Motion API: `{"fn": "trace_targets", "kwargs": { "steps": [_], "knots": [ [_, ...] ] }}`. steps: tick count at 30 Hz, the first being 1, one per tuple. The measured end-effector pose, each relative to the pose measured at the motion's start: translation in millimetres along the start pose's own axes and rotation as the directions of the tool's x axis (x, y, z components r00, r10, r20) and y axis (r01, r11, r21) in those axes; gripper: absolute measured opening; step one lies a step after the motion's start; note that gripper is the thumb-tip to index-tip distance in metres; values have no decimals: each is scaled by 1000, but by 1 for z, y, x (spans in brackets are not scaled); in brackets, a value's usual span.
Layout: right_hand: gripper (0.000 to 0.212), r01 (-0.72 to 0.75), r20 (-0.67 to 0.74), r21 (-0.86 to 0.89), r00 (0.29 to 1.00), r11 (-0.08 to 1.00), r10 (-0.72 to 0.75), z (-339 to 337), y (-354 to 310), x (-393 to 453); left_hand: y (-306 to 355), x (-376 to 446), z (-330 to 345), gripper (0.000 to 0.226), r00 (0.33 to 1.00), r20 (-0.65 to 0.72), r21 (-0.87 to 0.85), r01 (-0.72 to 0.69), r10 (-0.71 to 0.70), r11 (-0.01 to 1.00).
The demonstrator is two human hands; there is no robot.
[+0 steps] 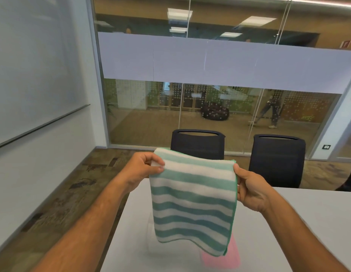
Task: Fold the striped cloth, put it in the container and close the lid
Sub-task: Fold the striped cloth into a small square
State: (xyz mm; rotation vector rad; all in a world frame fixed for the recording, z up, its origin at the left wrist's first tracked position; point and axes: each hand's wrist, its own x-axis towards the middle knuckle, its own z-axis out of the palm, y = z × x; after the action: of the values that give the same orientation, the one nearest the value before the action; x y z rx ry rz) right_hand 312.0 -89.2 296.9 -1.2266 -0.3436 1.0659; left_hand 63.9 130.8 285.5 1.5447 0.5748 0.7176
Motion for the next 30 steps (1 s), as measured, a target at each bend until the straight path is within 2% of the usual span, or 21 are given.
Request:
{"fn": "trace_targets", "kwargs": {
  "steps": [3, 4, 7, 10, 12, 13, 16, 17, 18, 21, 23, 24, 27, 28, 30],
  "knots": [
    [34, -25, 78, -24, 997, 999, 27, -2, 1, -3, -1, -1, 6, 26, 997, -73, -29, 8, -11, 1000],
    [38, -30, 103, -48, 994, 998, 35, -3, 1, -5, -2, -1, 6, 23, 998, -53, -63, 23, -26, 998],
    [28, 2, 106, -62, 994, 998, 5, -5, 3, -3, -7, -2, 3, 42, 996, 62, -64, 65, -61, 996],
    [22, 21, 36, -56, 999, 998, -19, -5, 7, 4, -11, -2, 4, 23, 998, 41, 14, 45, -45, 999],
    [26, -2, 6, -44, 1000, 999, 2, -5, 9, 7, -12, -3, 6, 20, 998, 15, 7, 57, -57, 998],
    [26, -9, 14, -46, 1000, 999, 10, -6, 9, 6, -14, -2, 5, 24, 996, 38, -10, 76, -75, 997],
    [23, -19, 113, -115, 993, 993, 32, -9, 9, 2, -19, -4, 3, 61, 977, 179, -25, 125, -118, 992],
    [21, -21, 118, -135, 992, 991, 37, -9, 10, 2, -21, -4, 2, 65, 972, 204, -37, 129, -119, 991],
    [20, -19, 107, -140, 994, 990, 34, -9, 12, 3, -23, -5, 2, 61, 973, 204, -52, 125, -112, 991],
    [24, -6, 48, -99, 999, 995, 11, -10, 18, 10, -24, -5, 3, 26, 992, 86, -14, 89, -88, 996],
    [28, -31, 17, -53, 999, 998, 32, -11, 20, 14, -25, -5, 4, 23, 992, 64, 10, 109, -110, 994],
    [29, -43, 25, -48, 999, 998, 45, -12, 20, 15, -26, -7, 4, 28, 988, 95, -4, 123, -122, 992],
    [35, -61, 125, -107, 989, 992, 74, -14, 20, 13, -29, -9, 2, 68, 974, 191, -80, 139, -122, 987],
    [39, -68, 142, -128, 986, 989, 86, -15, 20, 13, -30, -9, 2, 75, 978, 172, -89, 135, -118, 987],
    [41, -74, 117, -136, 989, 988, 91, -15, 21, 13, -32, -7, 2, 73, 988, 78, -73, 140, -135, 987]
  ]
}}
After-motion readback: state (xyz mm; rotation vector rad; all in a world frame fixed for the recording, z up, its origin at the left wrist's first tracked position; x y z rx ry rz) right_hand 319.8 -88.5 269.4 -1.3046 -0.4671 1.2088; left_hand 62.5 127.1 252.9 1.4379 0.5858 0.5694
